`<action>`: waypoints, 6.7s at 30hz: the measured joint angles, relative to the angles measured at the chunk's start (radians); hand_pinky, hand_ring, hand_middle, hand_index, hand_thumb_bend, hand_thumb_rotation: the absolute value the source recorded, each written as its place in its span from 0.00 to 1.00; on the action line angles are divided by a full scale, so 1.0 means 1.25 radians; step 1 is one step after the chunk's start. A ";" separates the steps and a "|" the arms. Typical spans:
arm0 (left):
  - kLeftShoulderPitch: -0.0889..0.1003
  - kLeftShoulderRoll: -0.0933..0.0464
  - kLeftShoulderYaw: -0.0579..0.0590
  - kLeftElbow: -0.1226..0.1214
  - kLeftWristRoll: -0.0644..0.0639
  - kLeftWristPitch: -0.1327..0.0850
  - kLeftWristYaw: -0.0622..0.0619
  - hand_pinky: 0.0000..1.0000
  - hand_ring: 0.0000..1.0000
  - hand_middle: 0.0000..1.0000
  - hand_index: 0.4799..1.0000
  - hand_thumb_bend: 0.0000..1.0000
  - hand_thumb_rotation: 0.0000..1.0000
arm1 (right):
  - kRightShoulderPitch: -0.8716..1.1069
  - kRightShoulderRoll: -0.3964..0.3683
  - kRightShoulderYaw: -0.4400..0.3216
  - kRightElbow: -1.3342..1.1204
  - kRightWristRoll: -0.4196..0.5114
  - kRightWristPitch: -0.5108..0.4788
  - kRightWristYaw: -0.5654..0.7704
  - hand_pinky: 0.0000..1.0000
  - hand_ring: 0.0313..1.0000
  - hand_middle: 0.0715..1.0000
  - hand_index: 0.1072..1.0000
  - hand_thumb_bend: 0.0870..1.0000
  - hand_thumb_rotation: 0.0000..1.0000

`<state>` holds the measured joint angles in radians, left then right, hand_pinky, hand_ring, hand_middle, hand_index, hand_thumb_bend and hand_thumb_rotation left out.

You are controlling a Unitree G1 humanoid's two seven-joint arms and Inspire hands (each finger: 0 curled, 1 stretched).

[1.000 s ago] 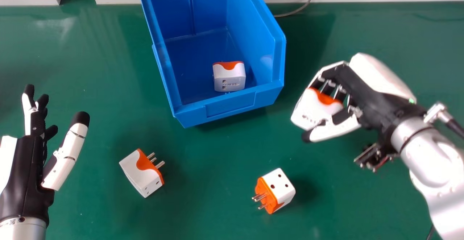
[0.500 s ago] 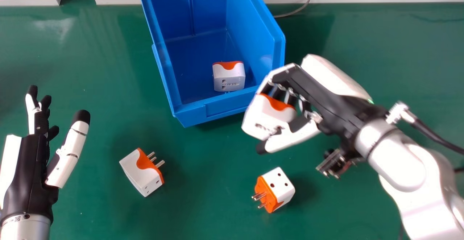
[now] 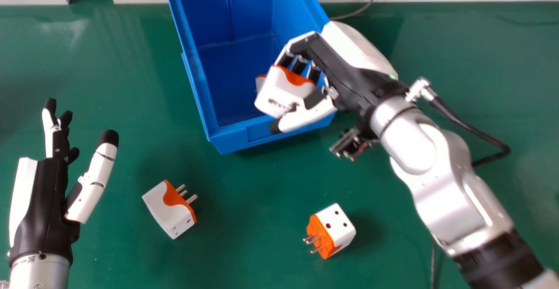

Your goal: Pick all objects and put in blue box

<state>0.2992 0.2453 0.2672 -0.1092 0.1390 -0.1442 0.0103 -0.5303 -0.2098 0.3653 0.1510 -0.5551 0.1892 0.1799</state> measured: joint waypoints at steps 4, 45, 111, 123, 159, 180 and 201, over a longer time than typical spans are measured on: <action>0.000 0.000 -0.003 0.000 -0.001 -0.005 -0.001 0.93 1.00 0.99 0.98 0.46 0.80 | -0.084 0.042 0.020 0.138 -0.025 -0.021 -0.060 0.03 0.04 0.33 0.42 0.46 0.03; 0.049 -0.020 -0.005 -0.075 -0.007 0.013 -0.005 0.92 1.00 0.99 0.97 0.48 0.80 | -0.532 0.291 0.034 0.909 -0.003 0.013 -0.276 0.09 0.11 0.41 0.42 0.48 0.01; 0.023 -0.026 -0.020 -0.060 0.014 0.060 -0.009 0.91 0.99 0.98 0.97 0.53 0.82 | 0.457 -0.069 0.008 -0.454 -0.039 -0.005 -0.170 0.91 1.00 1.00 1.00 0.54 0.21; 0.009 -0.022 -0.014 -0.054 0.013 0.050 -0.008 0.91 0.99 0.98 0.97 0.51 0.82 | 0.680 -0.195 -0.152 -0.549 -0.043 -0.120 -0.096 0.91 1.00 1.00 1.00 0.54 0.23; 0.007 -0.021 -0.013 -0.054 0.014 0.053 -0.006 0.91 0.99 0.98 0.97 0.51 0.83 | 0.465 -0.239 -0.018 -0.193 -0.127 -0.190 0.092 0.99 1.00 1.00 1.00 0.48 0.29; 0.009 -0.021 -0.012 -0.080 0.015 0.073 -0.008 0.91 0.99 0.98 0.96 0.49 0.82 | 0.340 -0.303 0.044 -0.081 -0.185 -0.302 0.138 1.00 1.00 1.00 1.00 0.43 0.26; 0.009 -0.022 -0.014 -0.092 0.021 0.090 -0.005 0.91 0.99 0.98 0.96 0.48 0.82 | 0.260 -0.302 0.071 0.012 -0.163 -0.415 0.138 0.99 1.00 0.99 0.97 0.38 0.19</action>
<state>0.3100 0.2178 0.2491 -0.2240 0.1655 -0.0321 0.0037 -0.2046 -0.5868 0.4534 0.1657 -0.7588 -0.3301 0.3530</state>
